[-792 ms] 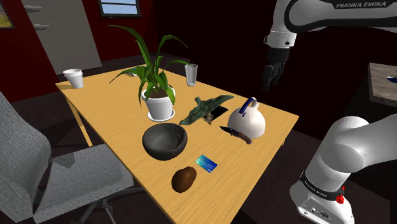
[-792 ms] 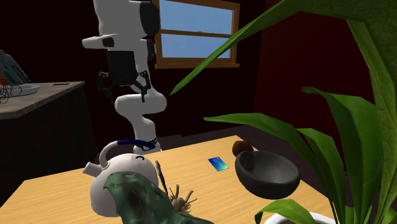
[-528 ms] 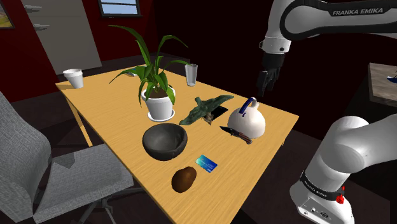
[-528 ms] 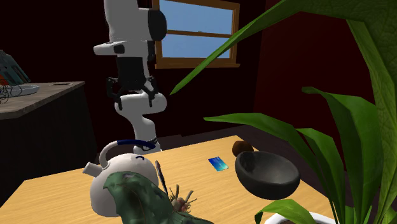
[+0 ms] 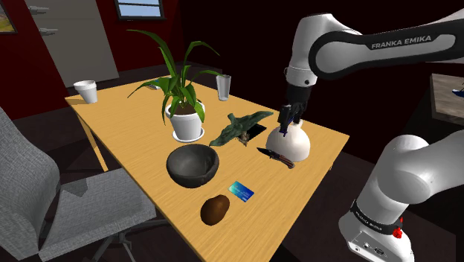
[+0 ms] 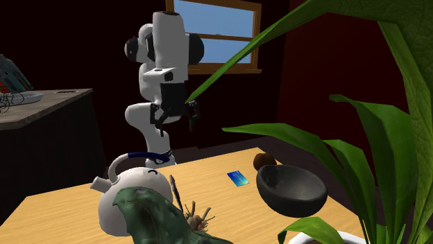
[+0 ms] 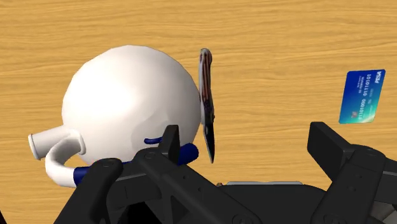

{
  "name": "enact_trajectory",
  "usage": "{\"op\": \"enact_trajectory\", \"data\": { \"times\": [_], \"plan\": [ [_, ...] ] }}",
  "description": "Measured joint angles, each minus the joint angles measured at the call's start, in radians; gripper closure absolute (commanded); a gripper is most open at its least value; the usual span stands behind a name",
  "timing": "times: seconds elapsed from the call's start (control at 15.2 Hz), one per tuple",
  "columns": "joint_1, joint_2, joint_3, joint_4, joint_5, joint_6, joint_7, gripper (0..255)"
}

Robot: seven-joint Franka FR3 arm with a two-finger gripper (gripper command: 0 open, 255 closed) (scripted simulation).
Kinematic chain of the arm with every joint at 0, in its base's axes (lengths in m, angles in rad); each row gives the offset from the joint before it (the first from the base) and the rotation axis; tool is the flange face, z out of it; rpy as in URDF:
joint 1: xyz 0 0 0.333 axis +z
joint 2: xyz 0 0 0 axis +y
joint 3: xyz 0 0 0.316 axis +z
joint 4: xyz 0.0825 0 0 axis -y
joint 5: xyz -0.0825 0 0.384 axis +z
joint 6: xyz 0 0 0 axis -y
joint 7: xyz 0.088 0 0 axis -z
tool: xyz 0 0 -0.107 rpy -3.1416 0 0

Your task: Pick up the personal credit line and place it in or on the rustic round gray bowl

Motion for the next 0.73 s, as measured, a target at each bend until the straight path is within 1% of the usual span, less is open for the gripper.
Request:
{"op": "enact_trajectory", "data": {
  "times": [0.4,0.73],
  "plan": [
    [0.044,0.121,0.131,-0.030,0.056,0.192,0.121,0],
    [0.063,0.242,0.239,-0.039,0.070,0.354,0.225,0]
  ]
}}
